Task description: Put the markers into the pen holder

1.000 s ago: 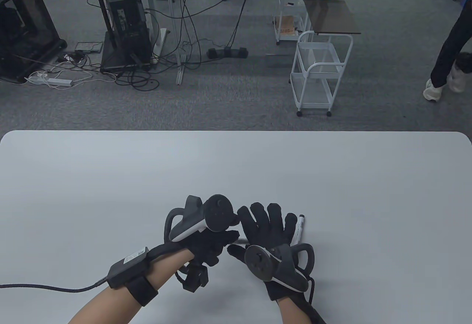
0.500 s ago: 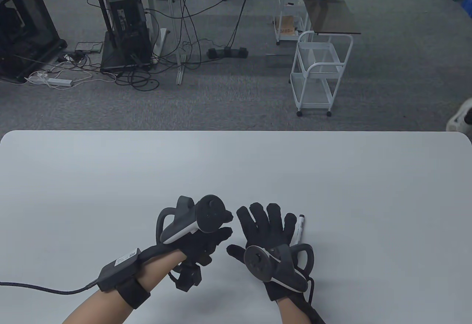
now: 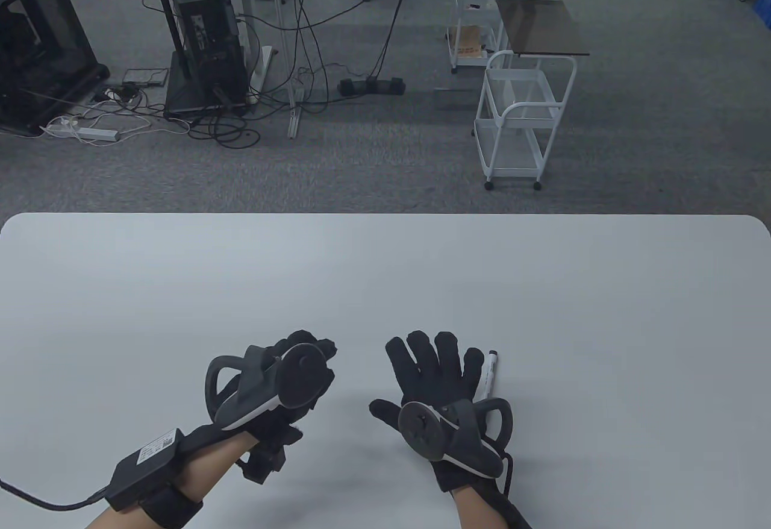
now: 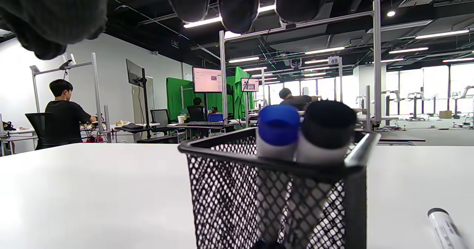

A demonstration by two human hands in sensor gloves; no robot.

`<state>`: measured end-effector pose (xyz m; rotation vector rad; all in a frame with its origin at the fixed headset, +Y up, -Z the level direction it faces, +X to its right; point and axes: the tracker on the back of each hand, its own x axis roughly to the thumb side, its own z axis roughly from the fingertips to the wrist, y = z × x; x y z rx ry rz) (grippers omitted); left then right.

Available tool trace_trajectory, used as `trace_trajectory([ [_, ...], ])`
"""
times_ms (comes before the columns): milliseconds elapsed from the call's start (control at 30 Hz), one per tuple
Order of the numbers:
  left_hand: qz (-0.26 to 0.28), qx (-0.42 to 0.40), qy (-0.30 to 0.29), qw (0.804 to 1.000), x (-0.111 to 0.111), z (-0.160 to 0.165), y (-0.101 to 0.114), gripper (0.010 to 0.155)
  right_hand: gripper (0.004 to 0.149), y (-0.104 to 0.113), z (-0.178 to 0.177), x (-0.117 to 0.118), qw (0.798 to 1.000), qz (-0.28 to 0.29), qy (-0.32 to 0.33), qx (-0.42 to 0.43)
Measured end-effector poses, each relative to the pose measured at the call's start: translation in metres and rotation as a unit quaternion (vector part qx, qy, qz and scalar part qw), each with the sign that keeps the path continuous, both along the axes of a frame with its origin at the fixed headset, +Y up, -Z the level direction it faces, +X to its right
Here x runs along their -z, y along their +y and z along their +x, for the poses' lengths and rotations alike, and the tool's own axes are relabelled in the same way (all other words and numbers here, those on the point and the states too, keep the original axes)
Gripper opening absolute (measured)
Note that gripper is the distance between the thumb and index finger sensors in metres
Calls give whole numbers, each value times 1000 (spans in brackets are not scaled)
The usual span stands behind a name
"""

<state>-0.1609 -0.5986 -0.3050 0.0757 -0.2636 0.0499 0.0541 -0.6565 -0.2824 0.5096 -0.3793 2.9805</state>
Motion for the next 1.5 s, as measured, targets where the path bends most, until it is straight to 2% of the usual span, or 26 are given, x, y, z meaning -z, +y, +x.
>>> trace_trajectory([
  [500, 142, -13, 58, 988, -25, -45, -22, 45, 85, 0, -2, -1, 1000, 2, -1, -4],
  [867, 197, -16, 79, 977, -37, -53, -50, 47, 83, 0, -4, -1, 1000, 6, -1, -7],
  [1167, 162, -31, 83, 983, -38, -55, -64, 58, 82, -3, -8, -2, 1000, 2, 0, -14],
  [1500, 122, -42, 74, 989, -35, -56, -65, 66, 83, -4, -10, -2, 1000, -2, 2, -22],
])
